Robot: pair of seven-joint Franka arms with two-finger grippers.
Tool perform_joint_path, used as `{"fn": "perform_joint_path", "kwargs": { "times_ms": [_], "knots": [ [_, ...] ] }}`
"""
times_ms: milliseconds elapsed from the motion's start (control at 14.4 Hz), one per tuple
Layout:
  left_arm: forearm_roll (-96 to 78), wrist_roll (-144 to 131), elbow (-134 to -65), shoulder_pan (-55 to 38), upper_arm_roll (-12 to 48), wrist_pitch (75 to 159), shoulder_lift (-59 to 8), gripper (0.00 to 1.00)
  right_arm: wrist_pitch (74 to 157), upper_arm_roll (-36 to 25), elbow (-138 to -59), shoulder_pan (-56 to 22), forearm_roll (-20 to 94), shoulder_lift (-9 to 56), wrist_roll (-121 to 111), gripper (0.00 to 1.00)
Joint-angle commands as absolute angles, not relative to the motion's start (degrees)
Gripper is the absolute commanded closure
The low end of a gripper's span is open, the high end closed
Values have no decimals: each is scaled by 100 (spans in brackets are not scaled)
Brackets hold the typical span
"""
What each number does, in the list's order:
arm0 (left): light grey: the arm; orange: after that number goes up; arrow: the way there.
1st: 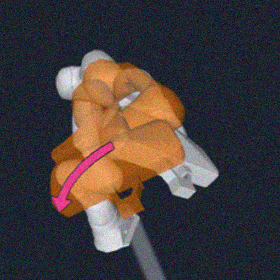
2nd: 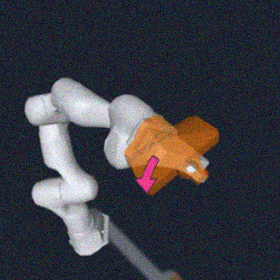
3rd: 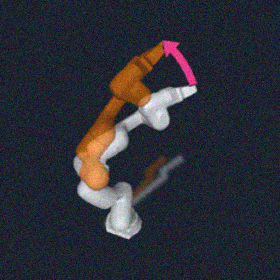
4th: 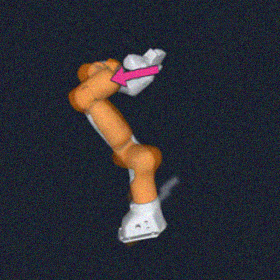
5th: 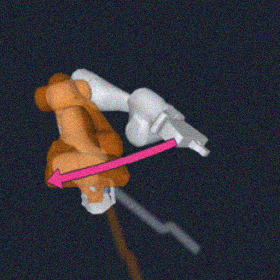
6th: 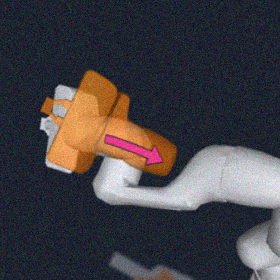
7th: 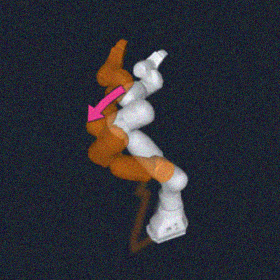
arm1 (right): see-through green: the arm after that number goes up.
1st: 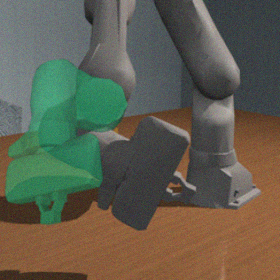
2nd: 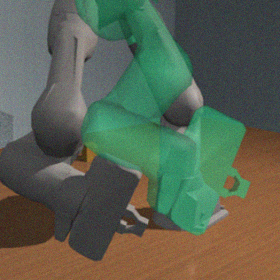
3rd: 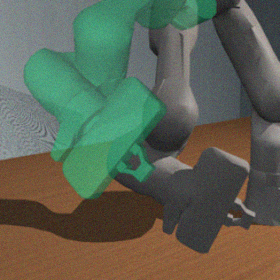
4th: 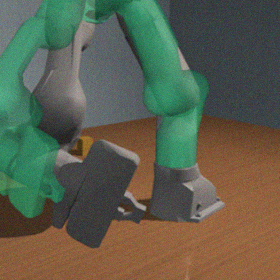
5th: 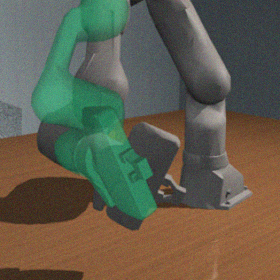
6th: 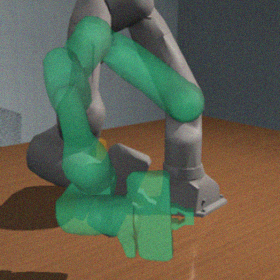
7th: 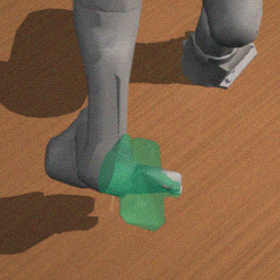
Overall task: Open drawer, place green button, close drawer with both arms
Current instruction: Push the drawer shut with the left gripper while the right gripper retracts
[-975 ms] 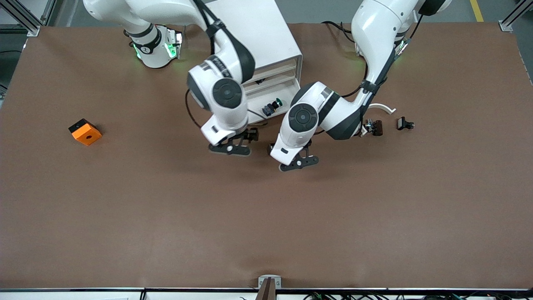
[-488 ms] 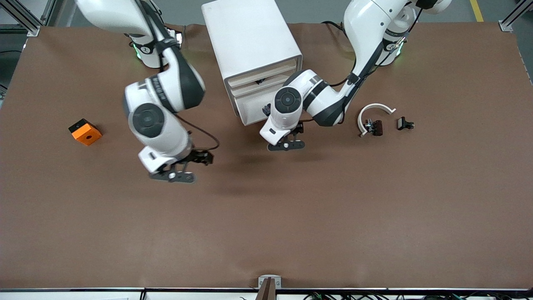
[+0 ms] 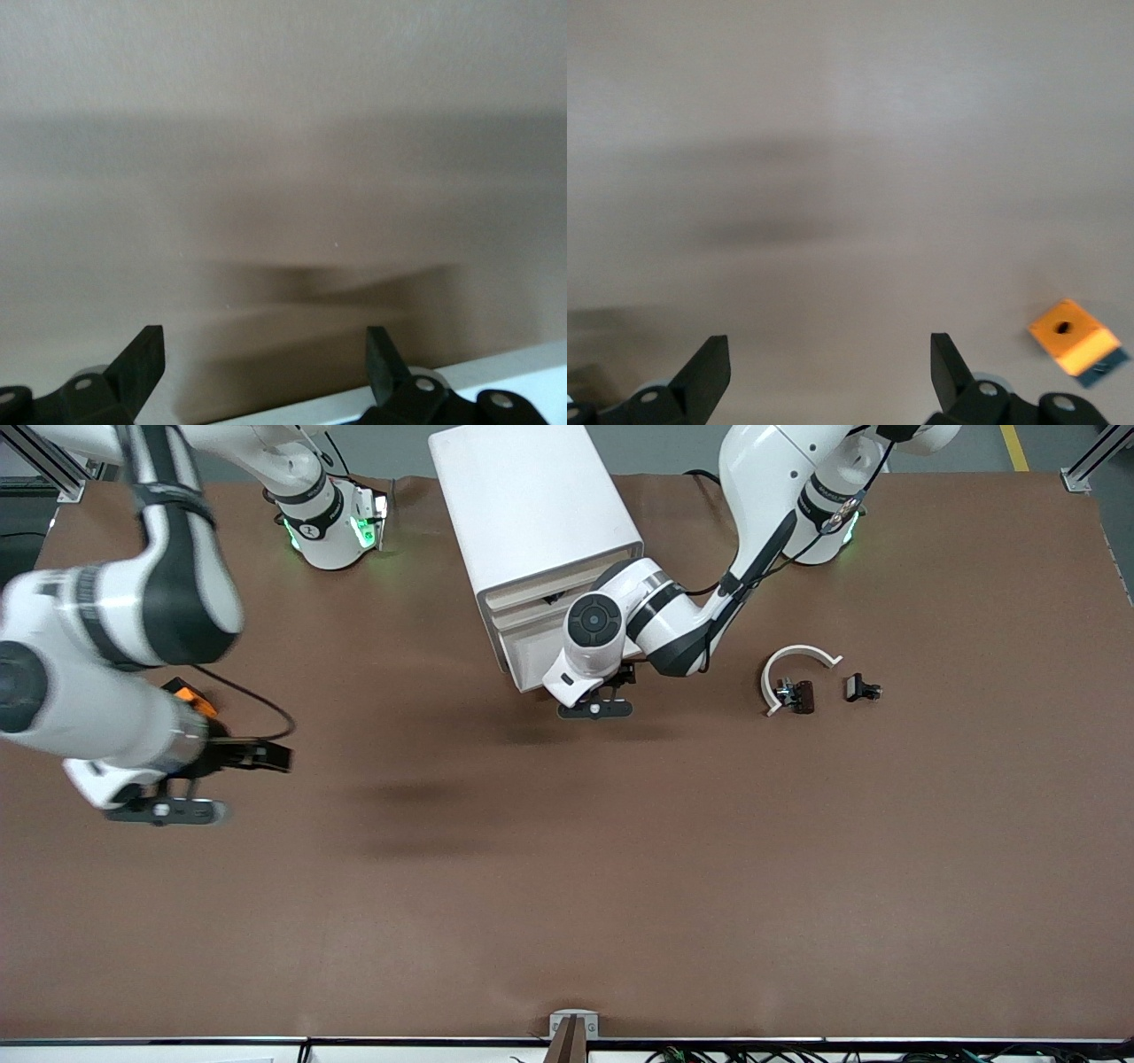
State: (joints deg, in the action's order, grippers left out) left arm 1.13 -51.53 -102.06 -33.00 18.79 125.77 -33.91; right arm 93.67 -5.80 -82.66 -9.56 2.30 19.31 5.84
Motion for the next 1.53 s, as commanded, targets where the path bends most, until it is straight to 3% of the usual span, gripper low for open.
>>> {"fn": "perform_joint_path", "kwargs": {
  "times_ms": [0, 488, 836, 1184, 1463],
  "knots": [
    [-17, -5300, -10424, -3270, 2047, 12630, -3269, 0, 8949, -448, -8104, -362, 193, 1794, 72, 0],
    [-1160, -5326, -10433, -3287, 2267, 12612, -3471, 0, 8263, -440, -8121, 78, -18, 1345, -184, 0],
    [-1617, -5282, -10424, -3287, 2285, 12612, -3568, 0, 8192, -413, -8200, 79, -17, 1248, -378, 0],
    [-1906, -5388, -10406, -3287, 2347, 12595, -3630, 0, 8323, -439, -9034, 105, -61, 643, -378, 0],
    [-2126, -5414, -10380, -3287, 2355, 12603, -3630, 0, 8350, -431, -9070, 105, -70, 571, -387, 0]
  ]
}}
